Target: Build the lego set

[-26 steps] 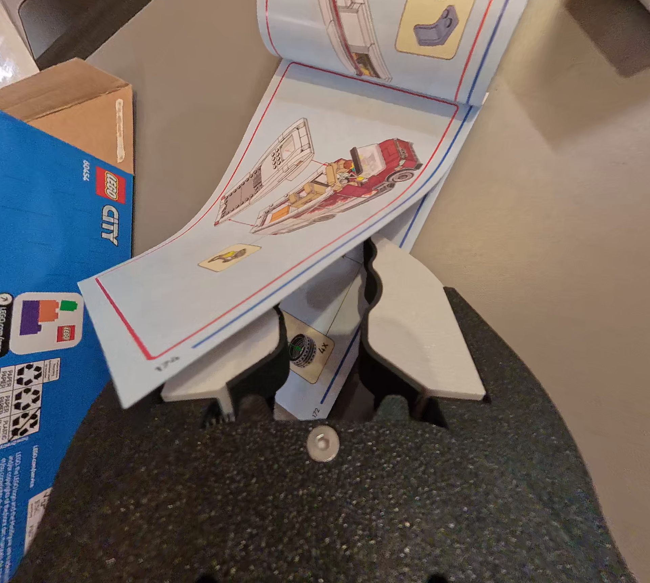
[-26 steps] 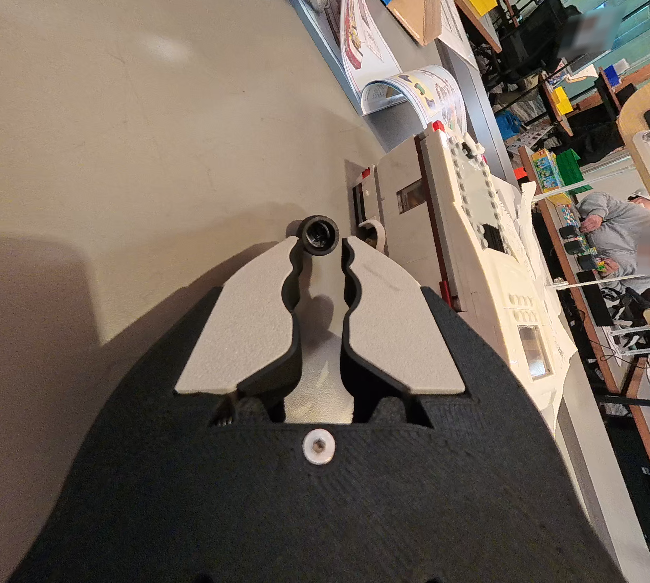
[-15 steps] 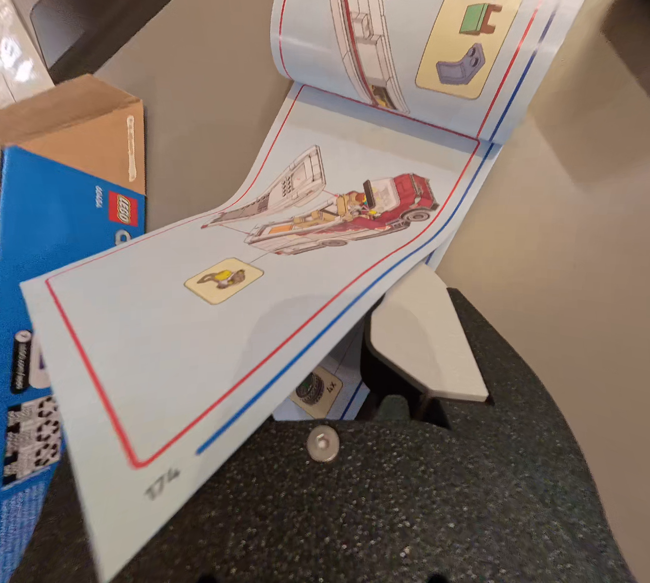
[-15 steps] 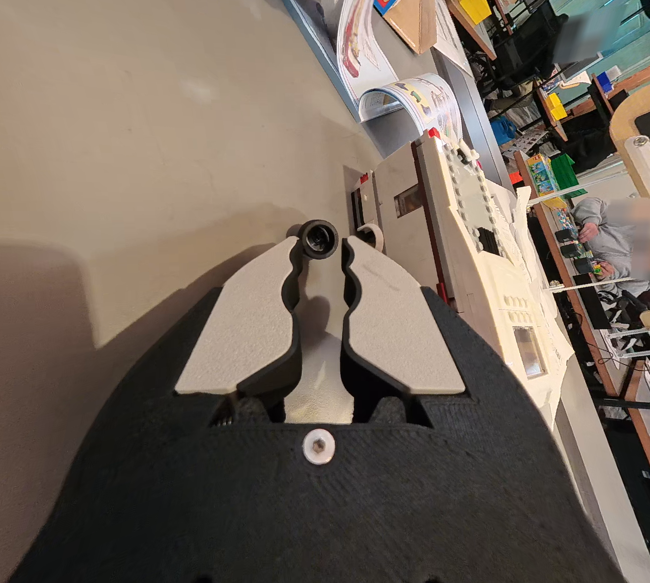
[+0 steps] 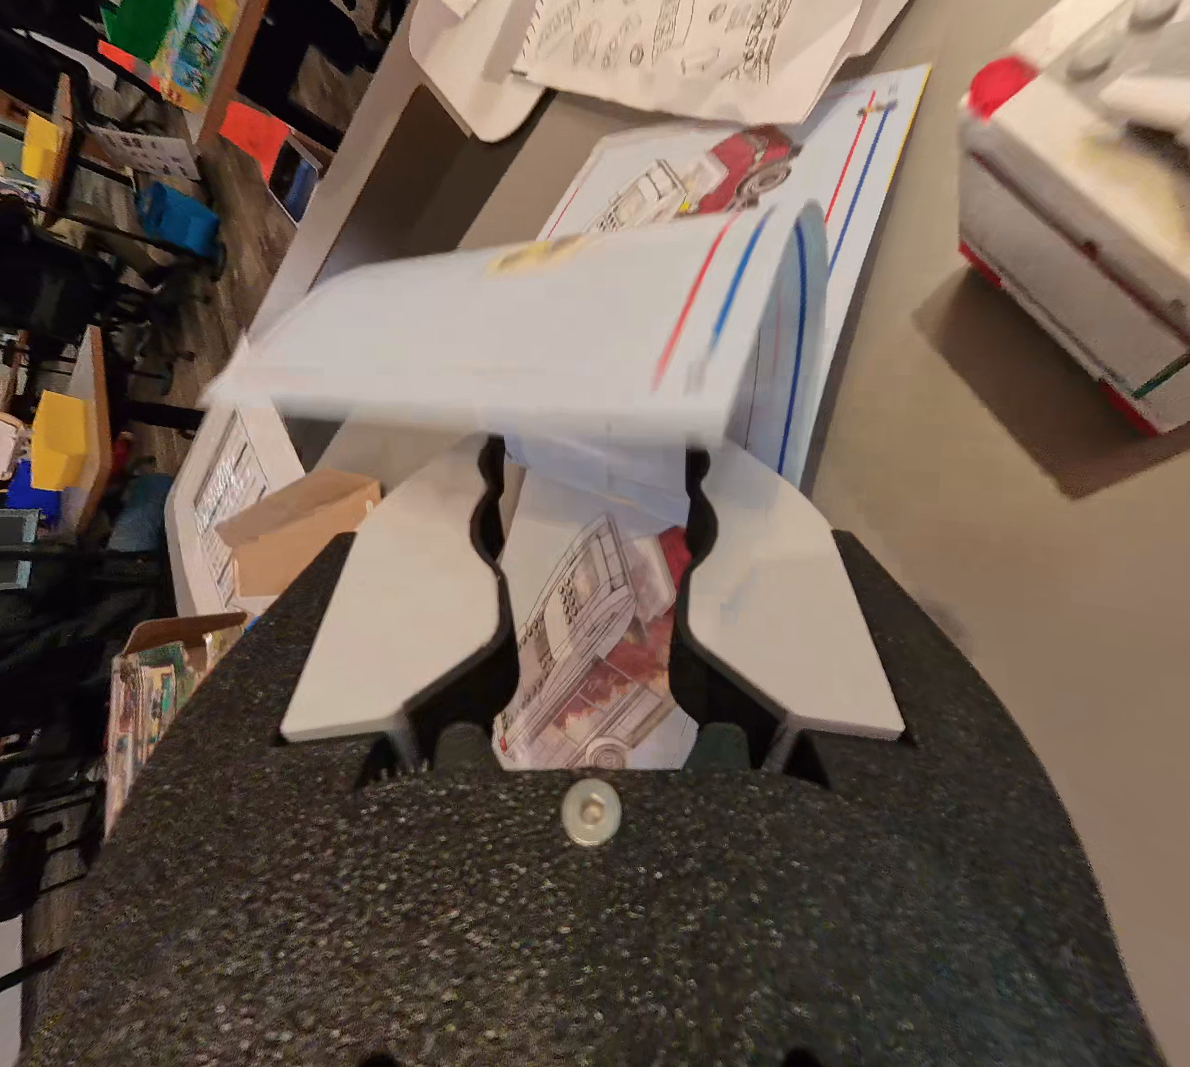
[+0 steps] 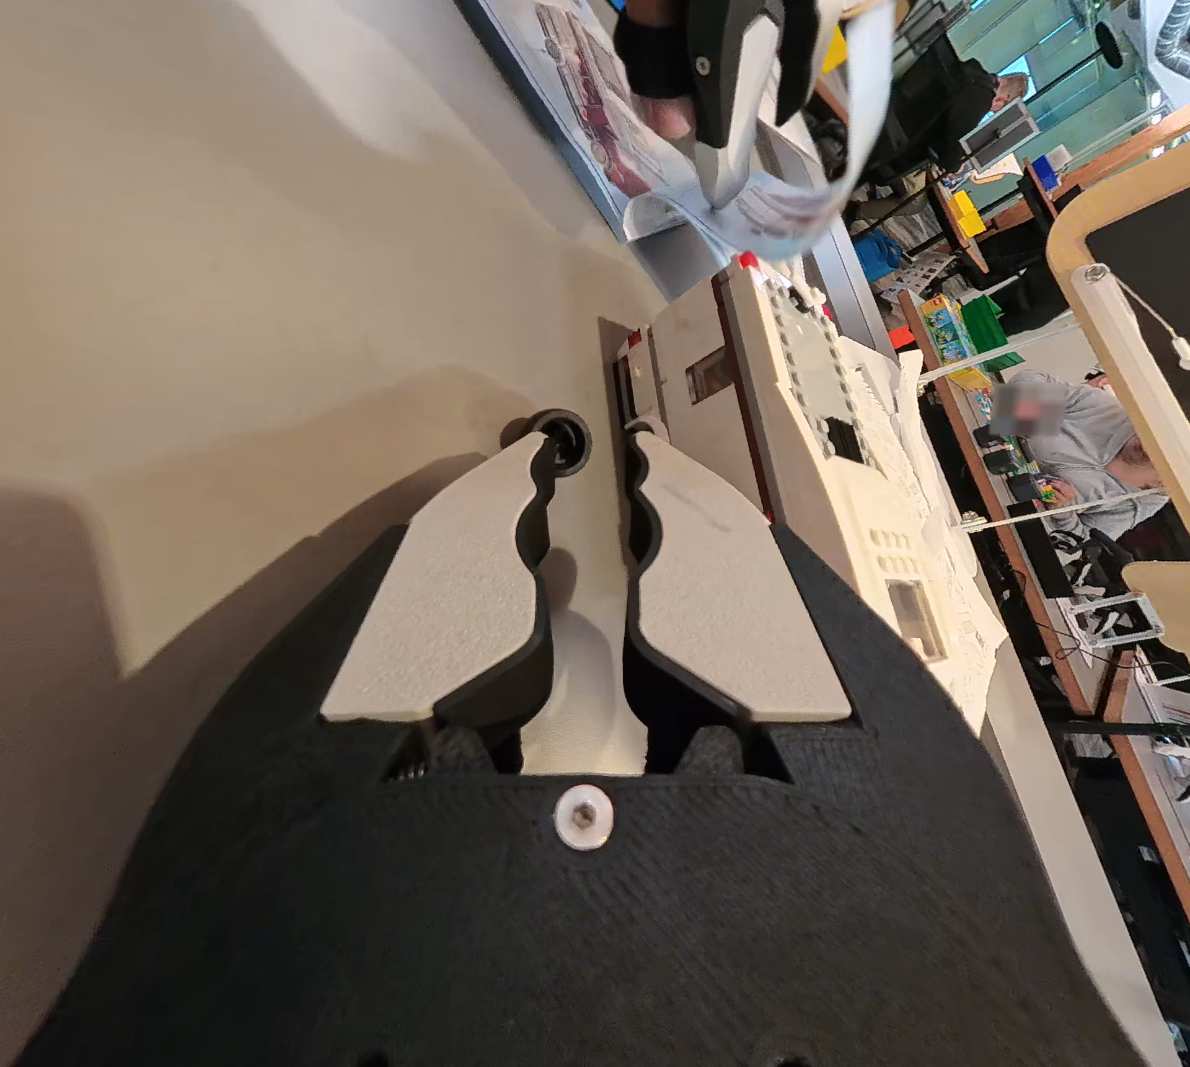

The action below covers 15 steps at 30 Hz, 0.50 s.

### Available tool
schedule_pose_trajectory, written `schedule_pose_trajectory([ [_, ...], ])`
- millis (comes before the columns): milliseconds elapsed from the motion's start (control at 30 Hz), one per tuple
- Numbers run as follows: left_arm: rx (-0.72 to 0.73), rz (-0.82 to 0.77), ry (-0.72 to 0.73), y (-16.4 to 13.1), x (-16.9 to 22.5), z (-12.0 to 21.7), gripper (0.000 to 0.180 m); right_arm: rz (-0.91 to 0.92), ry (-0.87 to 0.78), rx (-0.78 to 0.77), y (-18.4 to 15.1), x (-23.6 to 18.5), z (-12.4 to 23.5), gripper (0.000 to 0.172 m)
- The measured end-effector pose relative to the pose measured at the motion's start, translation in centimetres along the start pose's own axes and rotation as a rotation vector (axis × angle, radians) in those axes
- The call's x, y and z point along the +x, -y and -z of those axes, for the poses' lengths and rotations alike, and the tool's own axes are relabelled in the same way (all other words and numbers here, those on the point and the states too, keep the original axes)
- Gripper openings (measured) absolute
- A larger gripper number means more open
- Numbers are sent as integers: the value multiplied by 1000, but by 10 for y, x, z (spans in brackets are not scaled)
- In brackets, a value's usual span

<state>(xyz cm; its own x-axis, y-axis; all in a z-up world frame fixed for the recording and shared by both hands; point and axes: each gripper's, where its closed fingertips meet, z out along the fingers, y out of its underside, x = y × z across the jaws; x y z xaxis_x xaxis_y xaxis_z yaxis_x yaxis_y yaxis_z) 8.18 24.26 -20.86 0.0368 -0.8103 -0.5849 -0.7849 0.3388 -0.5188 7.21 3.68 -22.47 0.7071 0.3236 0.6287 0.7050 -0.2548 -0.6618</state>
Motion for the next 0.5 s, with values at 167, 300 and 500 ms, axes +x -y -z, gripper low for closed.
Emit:
schedule_pose_trajectory([
  [167,59,-2,-7,16,12,0,55,3,-1,2,-1,-1,4,20],
  [300,216,11,6,31,17,15,55,5,-7,4,0,-1,8,20],
  [500,482,50,-131,49,61,52,44,-40,-35,-22,-4,5,9,20],
])
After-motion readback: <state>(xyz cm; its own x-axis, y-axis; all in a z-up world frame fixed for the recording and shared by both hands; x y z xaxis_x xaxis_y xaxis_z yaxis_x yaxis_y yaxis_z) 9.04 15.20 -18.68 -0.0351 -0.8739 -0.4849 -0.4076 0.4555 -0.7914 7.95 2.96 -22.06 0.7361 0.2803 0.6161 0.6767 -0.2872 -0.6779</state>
